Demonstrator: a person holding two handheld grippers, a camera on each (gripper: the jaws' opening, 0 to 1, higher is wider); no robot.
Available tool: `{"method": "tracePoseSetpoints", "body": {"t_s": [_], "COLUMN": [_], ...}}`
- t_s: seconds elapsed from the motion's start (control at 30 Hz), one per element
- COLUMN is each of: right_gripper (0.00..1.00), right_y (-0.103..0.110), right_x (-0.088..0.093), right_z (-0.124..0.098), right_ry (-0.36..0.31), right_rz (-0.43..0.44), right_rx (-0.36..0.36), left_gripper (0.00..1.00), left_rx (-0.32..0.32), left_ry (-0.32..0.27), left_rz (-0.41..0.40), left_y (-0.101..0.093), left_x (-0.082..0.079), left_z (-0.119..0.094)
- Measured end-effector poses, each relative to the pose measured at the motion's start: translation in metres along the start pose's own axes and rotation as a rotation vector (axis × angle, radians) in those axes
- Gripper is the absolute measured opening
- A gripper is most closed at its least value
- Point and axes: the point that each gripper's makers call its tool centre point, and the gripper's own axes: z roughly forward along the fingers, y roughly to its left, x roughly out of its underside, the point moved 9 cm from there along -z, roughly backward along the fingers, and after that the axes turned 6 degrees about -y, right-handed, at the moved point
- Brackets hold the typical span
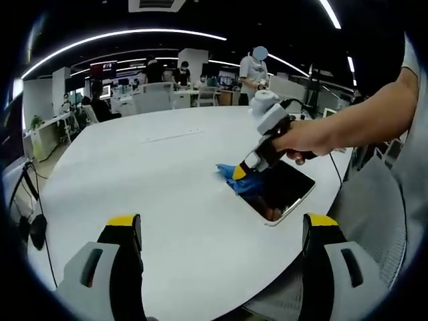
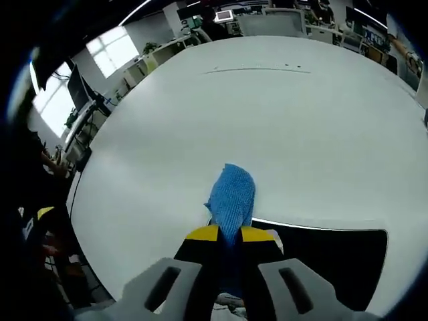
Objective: Wipe the mirror surface with the cleaning cloth until all visible marks leave the cleaned area.
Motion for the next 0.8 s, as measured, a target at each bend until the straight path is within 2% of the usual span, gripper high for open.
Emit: {"method": "tracePoseSetpoints", "body": {"t_s": [0.47,0.8], "right_gripper": [0.04,0.04], "right_y": [-0.005,-0.002], "right_x": [0.005,0.017], "right_z": [0.001,-0.009], "right_ry": [0.008,0.018], "right_rz": [0.012,0.011], "right_rx": [-0.014,-0.035], "left_gripper": [0.99,0.99], "left_rx": [-0.007,0.021], "left_ry": [-0.03,0.002], "left_rz": [-0.021,-0.017], "left_y": [0.0,-0.009], "left_x": [-0.006,-0.004], "left_z": [0.002,0.005]}}
